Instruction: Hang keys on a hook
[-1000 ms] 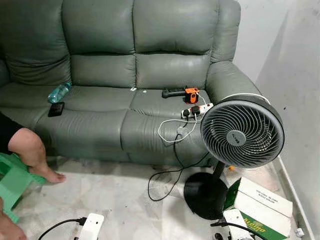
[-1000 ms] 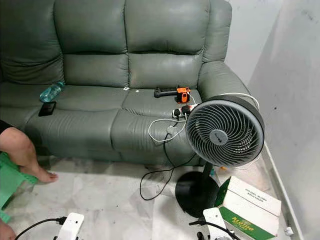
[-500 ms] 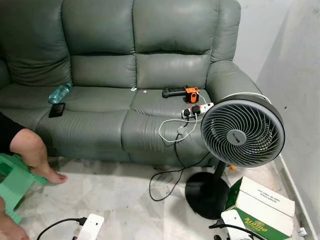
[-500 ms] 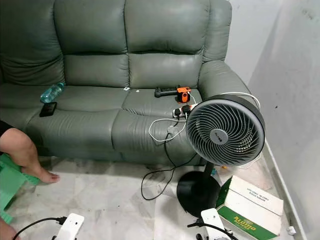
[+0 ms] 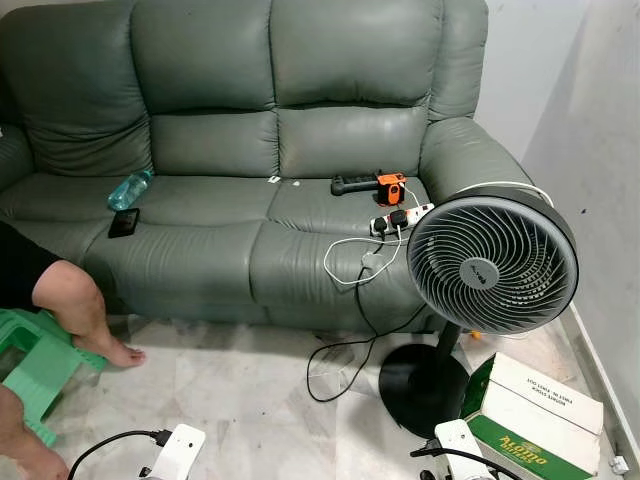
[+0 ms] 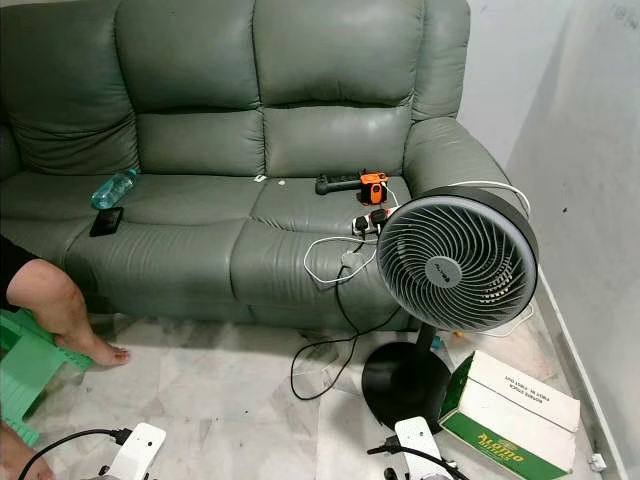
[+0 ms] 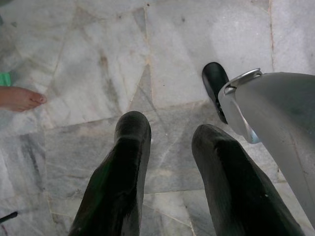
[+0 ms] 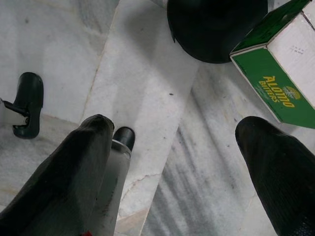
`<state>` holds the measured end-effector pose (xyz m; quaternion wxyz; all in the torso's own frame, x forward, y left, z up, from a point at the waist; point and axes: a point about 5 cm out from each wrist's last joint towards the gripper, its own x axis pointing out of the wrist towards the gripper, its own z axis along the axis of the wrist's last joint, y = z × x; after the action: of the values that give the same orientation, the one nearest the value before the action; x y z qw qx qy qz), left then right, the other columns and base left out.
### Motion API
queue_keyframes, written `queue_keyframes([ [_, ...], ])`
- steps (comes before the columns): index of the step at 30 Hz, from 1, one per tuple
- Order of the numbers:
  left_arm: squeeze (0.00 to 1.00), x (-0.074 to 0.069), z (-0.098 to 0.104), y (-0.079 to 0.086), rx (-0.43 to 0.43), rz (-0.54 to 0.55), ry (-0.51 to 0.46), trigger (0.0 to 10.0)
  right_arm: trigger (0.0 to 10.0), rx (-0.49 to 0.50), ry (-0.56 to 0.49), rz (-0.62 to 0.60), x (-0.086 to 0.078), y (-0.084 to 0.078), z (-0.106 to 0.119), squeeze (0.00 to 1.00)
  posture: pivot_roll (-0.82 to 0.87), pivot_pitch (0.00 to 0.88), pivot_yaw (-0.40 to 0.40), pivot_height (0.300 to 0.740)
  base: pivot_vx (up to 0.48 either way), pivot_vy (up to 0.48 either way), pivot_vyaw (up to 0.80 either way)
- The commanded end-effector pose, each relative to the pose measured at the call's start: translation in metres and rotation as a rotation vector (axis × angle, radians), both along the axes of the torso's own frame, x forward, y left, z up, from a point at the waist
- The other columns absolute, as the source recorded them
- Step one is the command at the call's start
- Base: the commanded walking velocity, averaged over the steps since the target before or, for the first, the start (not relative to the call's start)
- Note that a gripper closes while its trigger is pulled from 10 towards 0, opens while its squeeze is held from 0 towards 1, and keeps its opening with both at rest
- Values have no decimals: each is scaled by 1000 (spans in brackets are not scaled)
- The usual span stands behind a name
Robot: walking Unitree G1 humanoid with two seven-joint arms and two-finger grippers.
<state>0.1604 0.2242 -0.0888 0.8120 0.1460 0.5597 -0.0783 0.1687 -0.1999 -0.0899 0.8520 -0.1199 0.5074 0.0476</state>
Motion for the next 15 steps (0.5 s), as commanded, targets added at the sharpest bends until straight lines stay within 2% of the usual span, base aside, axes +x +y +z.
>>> queue_keyframes([
  [1, 0, -1, 1, 7, 14, -3, 3, 10000, 10000, -4, 1, 0, 1, 1, 0, 0, -30, 0, 73, 740, 0, 0, 0],
  [15, 0, -2, 0, 3, 13, 0, 4, 10000, 10000, -18, 11, 38, 1, -3, 1, 0, -29, 0, 60, 740, 0, 0, 0],
])
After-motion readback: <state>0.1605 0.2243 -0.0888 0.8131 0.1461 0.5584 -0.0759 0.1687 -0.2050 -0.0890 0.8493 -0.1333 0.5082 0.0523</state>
